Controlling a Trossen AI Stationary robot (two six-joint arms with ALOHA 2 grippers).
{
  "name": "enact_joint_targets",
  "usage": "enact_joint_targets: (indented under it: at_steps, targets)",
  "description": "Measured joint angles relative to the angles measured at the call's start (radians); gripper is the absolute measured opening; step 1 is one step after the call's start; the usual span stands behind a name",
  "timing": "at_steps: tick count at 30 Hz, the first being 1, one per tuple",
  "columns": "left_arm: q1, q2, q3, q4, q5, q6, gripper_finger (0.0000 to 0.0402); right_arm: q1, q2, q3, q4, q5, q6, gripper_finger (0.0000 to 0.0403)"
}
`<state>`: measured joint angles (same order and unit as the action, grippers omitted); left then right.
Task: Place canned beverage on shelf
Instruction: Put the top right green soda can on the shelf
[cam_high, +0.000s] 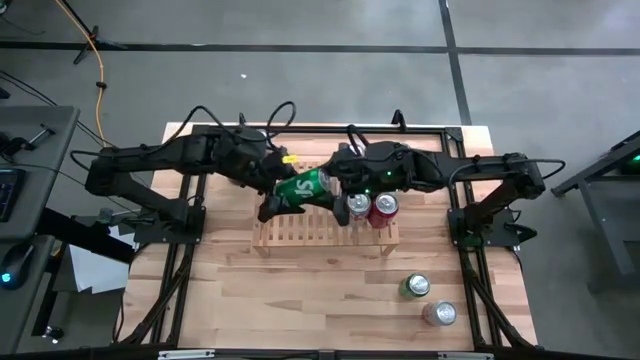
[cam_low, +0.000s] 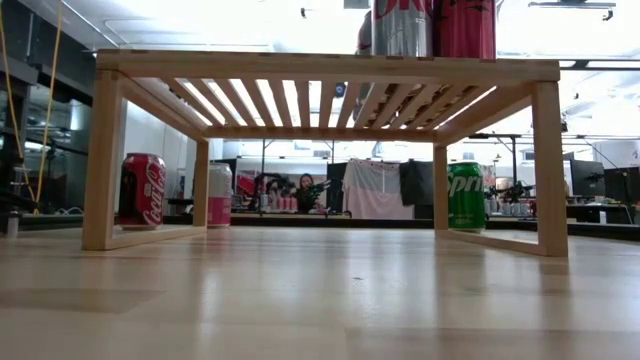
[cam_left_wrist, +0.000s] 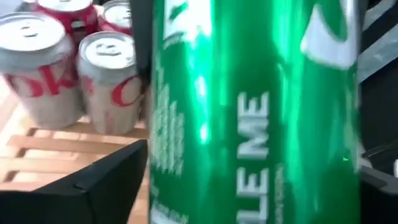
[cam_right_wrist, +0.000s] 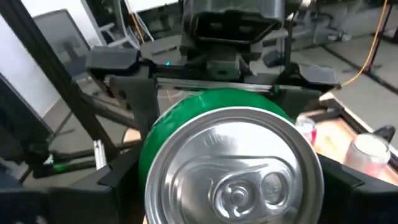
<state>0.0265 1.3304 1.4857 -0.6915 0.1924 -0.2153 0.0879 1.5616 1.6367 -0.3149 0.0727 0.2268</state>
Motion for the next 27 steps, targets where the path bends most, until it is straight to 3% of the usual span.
enact_joint_targets:
  at_steps: [3,21,24,27]
  targets:
    - [0.0,-0.004,0.003,0.007,0.001,0.009,0.0395,-0.001,0.003,0.0,0.026,-0.002,-0.005,0.029]
    - [0.001,0.004,0.004,0.018,0.0,0.02,0.0385,-0.004,0.003,-0.003,0.016,-0.019,-0.011,0.029]
    - [0.001,0.004,0.004,0.02,0.002,0.026,0.0369,-0.004,0.003,-0.003,0.008,-0.023,-0.011,0.029]
    - [0.001,0.004,0.004,0.018,0.006,0.032,0.032,-0.005,0.003,-0.004,0.004,-0.022,-0.011,0.029]
